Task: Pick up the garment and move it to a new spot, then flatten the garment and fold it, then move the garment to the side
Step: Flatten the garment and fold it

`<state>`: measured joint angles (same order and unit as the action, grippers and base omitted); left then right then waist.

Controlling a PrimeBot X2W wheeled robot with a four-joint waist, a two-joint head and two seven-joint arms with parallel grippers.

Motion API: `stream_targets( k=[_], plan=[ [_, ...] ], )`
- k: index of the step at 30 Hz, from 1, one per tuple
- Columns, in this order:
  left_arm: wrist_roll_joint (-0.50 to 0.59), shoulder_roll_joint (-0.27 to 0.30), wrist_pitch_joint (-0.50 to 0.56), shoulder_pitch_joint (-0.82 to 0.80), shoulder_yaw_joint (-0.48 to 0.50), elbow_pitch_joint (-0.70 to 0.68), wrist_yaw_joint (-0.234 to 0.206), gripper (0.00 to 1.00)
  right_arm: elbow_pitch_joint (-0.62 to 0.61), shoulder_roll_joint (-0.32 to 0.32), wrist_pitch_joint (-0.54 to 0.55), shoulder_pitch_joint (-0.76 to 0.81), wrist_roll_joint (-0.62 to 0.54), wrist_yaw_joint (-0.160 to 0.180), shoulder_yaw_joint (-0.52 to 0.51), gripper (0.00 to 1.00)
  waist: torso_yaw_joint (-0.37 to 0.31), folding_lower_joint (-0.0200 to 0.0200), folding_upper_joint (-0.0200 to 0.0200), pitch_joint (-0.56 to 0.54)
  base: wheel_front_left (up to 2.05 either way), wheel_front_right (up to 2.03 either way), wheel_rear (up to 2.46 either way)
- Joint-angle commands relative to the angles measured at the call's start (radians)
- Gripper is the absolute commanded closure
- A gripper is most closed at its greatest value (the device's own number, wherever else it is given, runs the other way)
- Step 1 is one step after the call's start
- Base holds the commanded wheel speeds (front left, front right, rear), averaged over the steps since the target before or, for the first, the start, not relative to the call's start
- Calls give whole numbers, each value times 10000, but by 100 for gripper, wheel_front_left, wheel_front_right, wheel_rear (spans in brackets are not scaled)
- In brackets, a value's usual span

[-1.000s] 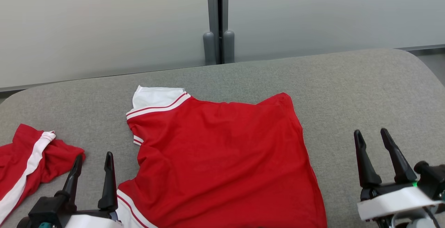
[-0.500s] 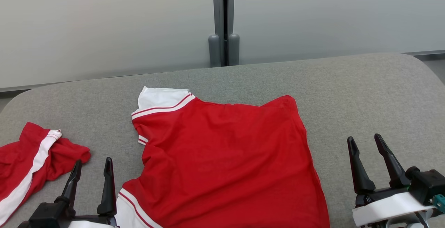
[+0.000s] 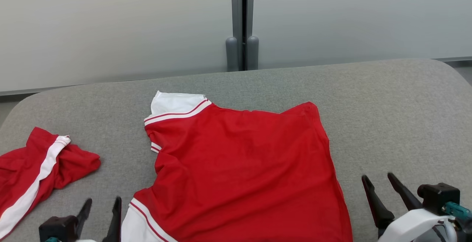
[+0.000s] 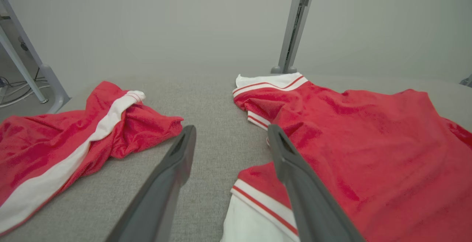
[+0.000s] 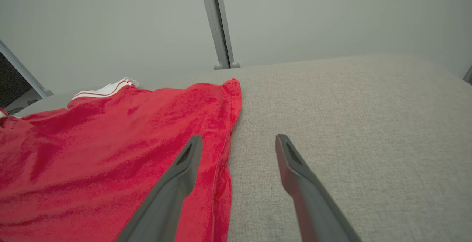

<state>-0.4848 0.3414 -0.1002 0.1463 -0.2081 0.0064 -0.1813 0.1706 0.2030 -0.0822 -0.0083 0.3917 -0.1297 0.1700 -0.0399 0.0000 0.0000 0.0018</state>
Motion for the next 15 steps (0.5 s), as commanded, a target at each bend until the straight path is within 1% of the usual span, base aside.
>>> stream_targets(
  k=[1,2,6,9,14,15],
  plan=[
    [-164,209,605,222,-59,-20,-28,0,39,160,521,151,297,-22,-19,0,33,0,0,2,0,0,0],
    [-210,348,997,292,-104,-76,-32,0,67,254,917,263,390,-22,55,0,52,0,0,10,0,0,0],
    [-580,614,2114,635,-80,-331,-144,0,83,382,2280,655,1066,-22,248,0,120,0,0,94,0,0,0],
    [-812,717,2765,833,-136,-346,-205,0,118,299,3168,879,1600,-22,484,0,141,0,0,178,0,0,0],
    [-1036,785,3382,944,-211,-472,-295,0,115,206,3916,1108,2123,-22,617,0,188,0,0,355,0,0,0],
    [-1123,815,3638,1014,-269,-466,-294,0,196,162,4168,1171,2216,-22,619,0,216,0,0,421,0,0,0]
  ],
)
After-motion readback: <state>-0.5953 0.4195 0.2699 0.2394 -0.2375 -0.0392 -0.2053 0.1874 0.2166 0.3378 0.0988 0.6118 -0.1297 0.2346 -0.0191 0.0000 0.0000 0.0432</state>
